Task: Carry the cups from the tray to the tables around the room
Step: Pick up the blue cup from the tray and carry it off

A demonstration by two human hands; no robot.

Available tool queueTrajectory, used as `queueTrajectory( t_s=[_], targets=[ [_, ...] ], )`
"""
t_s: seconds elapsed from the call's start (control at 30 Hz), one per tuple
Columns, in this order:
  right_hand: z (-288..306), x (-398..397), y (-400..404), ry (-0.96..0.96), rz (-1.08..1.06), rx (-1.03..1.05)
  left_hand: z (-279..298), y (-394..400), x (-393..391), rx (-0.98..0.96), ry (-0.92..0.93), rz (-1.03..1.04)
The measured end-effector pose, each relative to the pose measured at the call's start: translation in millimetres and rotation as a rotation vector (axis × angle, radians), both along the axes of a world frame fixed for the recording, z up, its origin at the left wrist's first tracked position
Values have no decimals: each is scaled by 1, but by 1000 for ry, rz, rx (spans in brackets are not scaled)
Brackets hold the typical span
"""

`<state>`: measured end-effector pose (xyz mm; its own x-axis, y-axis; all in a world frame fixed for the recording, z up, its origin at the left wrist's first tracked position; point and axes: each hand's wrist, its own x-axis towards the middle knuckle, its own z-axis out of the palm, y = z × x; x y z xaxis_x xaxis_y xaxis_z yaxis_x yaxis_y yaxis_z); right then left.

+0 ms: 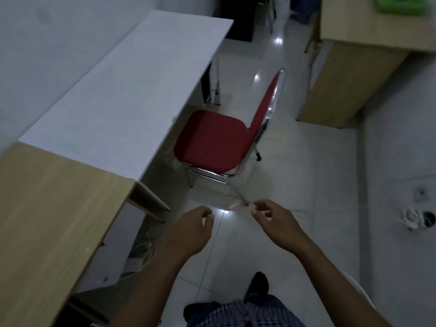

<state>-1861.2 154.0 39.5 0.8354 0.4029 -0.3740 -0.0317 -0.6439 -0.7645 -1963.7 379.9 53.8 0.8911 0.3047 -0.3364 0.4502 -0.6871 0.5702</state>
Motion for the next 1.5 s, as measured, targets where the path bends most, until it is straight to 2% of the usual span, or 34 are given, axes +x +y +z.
queueTrajectory(
  t_s=[0.4, 0.73, 0.93, 1.23, 1.5],
  targets=[
    [11, 96, -125, -22, -246, -27, 8, -125, 153, -60, -4, -247],
    [11, 212, -154, -77, -374, -176, 5, -163, 312, -170, -41, -327],
    [28, 291, -156, -121, -445, -215, 14, -166, 410, -104, -84, -419],
    [35, 401, -153, -107, -491, -155, 21, -166, 523, -83, -165, -350],
    [5, 565, -163, -68, -379, -92, 5, -164, 647, -102, -110, -256]
  ],
)
